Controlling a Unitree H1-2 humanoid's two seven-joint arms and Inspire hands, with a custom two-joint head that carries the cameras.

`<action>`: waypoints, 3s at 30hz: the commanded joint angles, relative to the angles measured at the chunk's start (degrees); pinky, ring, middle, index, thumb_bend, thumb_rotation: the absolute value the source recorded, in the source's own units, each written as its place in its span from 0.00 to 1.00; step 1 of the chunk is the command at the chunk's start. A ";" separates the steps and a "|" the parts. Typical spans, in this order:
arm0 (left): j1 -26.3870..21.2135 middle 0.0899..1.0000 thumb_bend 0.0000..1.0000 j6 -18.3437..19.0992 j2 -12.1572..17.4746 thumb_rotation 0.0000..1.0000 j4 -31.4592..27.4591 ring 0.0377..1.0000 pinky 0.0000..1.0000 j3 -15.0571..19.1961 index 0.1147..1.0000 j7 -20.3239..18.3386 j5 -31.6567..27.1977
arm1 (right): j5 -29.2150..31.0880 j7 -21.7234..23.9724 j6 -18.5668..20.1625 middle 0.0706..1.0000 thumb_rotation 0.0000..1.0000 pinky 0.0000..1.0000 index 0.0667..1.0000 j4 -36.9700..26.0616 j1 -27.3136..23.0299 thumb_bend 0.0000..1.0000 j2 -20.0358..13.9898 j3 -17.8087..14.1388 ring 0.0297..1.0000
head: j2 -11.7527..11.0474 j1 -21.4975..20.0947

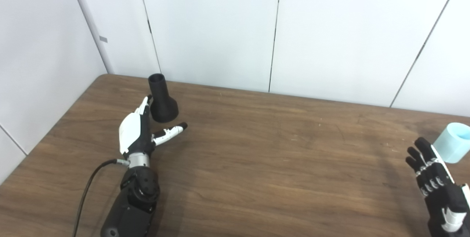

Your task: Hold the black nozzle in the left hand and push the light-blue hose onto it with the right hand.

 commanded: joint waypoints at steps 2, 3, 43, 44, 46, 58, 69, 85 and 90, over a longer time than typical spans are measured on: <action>-2.29 0.93 0.82 0.03 1.34 0.46 -0.49 0.96 1.00 0.59 0.88 0.80 0.37 | 0.20 -0.21 -0.22 0.97 1.00 0.94 0.95 1.88 3.04 0.79 2.26 1.16 0.96 | 0.09 0.13; -2.45 0.93 0.82 0.00 1.42 0.46 -0.30 0.96 1.00 0.72 0.88 0.92 0.31 | 0.23 -0.19 -0.20 0.97 1.00 0.94 0.95 1.86 3.04 0.79 2.22 1.14 0.96 | 0.11 0.18; -10.01 0.90 0.81 -0.54 4.37 0.43 10.11 0.94 0.99 -4.39 0.81 0.12 1.20 | -1.18 -1.37 1.87 0.96 1.00 0.93 0.94 -0.71 3.68 0.80 3.27 1.31 0.95 | 0.82 -1.17; -10.13 0.89 0.81 -0.76 4.42 0.43 10.22 0.94 0.98 -4.56 0.80 0.21 1.17 | -1.34 -1.47 1.97 0.96 1.00 0.93 0.94 -0.87 3.71 0.80 3.34 1.34 0.95 | 0.82 -1.17; -10.28 0.86 0.82 -1.46 4.49 0.42 10.53 0.91 0.96 -4.67 0.78 0.42 0.84 | -1.66 -1.61 2.13 0.96 1.00 0.92 0.94 -1.13 3.78 0.80 3.47 1.40 0.95 | 0.80 -1.21; -15.51 0.58 0.81 -2.34 1.94 0.24 17.84 0.59 0.60 3.94 0.65 2.92 -9.06 | -1.69 -1.37 1.82 0.96 1.00 0.92 0.94 -1.07 3.87 0.80 3.44 1.35 0.95 | 1.03 -1.38; -15.15 0.53 0.76 -2.88 2.28 0.17 18.89 0.50 0.53 3.33 0.59 3.66 -10.37 | -1.73 -1.34 1.89 0.95 1.00 0.92 0.94 -1.15 3.74 0.80 3.36 1.39 0.94 | 1.41 -1.50; -15.55 0.53 0.76 -2.68 4.03 0.16 19.63 0.52 0.60 -0.88 0.58 1.47 -9.03 | -1.88 -1.46 2.38 0.93 1.00 0.91 0.94 -1.51 3.84 0.80 3.68 1.57 0.94 | 1.84 -1.67; -16.05 0.50 0.57 1.75 6.24 0.09 18.69 0.53 0.70 -5.47 0.45 -1.58 -5.52 | -1.91 -1.50 2.59 0.93 1.00 0.91 0.94 -1.67 3.88 0.82 3.84 1.69 0.94 | 1.95 -1.82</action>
